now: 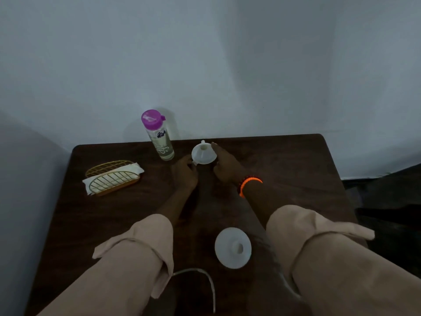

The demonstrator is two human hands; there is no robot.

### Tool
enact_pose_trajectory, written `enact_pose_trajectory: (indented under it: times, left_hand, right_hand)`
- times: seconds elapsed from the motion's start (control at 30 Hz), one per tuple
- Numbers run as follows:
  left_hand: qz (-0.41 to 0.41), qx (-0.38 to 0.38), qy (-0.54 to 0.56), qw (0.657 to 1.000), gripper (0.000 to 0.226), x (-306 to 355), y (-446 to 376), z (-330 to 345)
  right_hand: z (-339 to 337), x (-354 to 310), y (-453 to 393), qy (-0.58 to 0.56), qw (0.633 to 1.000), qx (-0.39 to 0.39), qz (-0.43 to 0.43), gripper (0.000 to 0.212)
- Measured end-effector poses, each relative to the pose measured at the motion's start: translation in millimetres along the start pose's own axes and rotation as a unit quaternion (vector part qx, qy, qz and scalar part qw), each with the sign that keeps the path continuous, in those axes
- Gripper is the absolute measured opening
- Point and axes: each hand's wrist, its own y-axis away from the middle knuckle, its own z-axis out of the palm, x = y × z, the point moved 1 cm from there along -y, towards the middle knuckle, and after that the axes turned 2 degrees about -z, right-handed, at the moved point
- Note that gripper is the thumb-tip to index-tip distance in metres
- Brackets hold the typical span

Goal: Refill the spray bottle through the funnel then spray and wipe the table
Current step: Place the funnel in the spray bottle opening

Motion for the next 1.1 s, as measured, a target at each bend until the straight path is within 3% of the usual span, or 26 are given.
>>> enact_pose_trajectory:
  times: [0.17, 0.43, 0.8, 1.1]
  left_hand:
    - [0.012, -0.006, 0.017, 1.000, 0.026, 2, 9, -8]
    - [0.039, -0.029, 0.125, 0.991, 0.028, 30, 76, -48]
    - [0.019, -0.122, 0.237, 0.964, 0.024, 59, 201, -112]
    - [-0.014, -0.137, 0.235, 0.962, 0.023, 45, 240, -104]
  right_hand:
    - [-2, -6, 10, -0.025, 0.998, 0.046, -0.029, 0.065]
    - [-34, -14, 73, -0.071, 0.985, 0.158, -0.001, 0.040]
    - [-55, -45, 228, -0.207, 0.958, 0.196, -0.017, 0.025]
    - [-39, -34, 269, -0.227, 0.952, 0.207, 0.006, 0.027]
